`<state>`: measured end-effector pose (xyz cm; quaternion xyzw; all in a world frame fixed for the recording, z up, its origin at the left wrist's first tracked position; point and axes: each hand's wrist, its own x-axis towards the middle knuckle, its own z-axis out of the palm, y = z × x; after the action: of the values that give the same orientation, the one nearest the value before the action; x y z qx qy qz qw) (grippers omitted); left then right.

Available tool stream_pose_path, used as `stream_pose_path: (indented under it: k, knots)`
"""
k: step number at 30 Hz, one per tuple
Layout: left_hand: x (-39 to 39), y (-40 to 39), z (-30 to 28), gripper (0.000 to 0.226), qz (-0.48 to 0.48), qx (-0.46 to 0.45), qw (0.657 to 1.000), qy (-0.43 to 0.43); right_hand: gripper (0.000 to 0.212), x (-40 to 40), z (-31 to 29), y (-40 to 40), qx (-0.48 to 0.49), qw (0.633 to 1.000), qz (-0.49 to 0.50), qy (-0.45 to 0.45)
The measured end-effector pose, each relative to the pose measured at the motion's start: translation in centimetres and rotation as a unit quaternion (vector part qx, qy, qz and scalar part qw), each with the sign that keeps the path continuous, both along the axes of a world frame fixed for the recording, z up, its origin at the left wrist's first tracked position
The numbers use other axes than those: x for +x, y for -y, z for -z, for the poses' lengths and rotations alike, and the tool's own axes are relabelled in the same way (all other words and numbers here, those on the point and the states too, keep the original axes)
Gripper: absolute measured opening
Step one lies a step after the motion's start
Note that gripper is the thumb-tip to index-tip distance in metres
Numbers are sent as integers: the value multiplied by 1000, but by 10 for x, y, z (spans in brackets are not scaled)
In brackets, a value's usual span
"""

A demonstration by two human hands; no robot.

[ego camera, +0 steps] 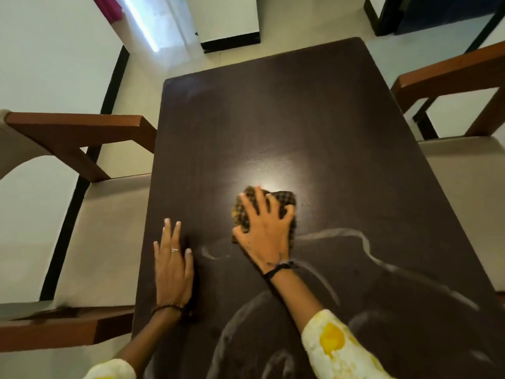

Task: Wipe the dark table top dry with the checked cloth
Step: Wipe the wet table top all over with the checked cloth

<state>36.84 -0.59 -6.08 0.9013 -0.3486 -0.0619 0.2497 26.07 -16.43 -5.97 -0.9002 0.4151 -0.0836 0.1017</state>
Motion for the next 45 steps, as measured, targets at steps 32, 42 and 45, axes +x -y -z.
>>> stream_pose_path:
  k: [32,42,45]
  knots:
    - [-161,104,2,57,107,100,989,8,65,-179,-6,161,22,998,46,-47]
    - [-163,106,-3,58,102,106,989,-2,70,-256,-16,89,46,989,114,-86]
    - [-163,108,-4,58,101,107,989,-5,73,-265,-18,68,56,987,109,-104]
